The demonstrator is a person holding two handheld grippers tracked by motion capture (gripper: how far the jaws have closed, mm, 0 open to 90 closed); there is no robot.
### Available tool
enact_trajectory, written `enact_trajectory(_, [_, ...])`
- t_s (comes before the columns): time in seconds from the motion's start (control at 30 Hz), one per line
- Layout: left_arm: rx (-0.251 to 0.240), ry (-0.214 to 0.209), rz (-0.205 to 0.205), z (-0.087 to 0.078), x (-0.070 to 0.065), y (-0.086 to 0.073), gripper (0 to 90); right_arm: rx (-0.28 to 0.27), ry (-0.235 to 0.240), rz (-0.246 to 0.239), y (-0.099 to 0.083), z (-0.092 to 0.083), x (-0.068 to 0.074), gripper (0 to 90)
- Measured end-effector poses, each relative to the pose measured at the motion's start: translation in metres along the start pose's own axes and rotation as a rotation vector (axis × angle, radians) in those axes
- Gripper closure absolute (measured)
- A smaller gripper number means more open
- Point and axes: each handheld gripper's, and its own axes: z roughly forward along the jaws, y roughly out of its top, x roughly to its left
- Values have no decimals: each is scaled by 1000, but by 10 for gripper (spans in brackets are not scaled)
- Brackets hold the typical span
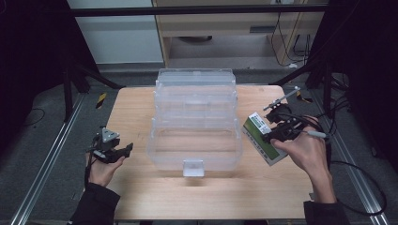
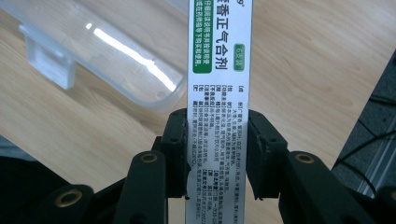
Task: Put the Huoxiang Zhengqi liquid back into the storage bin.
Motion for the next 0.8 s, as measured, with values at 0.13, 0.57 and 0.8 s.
enact_trajectory(0.13, [2,1,-1,0,1,0,421,-11,9,-27,10,-1,4,640])
enact_trajectory(0.57, [4,-2,-1,1,1,-1,422,-44,112,-155,45,11,17,640])
enact_trajectory(0.8, [4,-1,-3,2,2,-1,422,-59,157,-273,61,23,24,640])
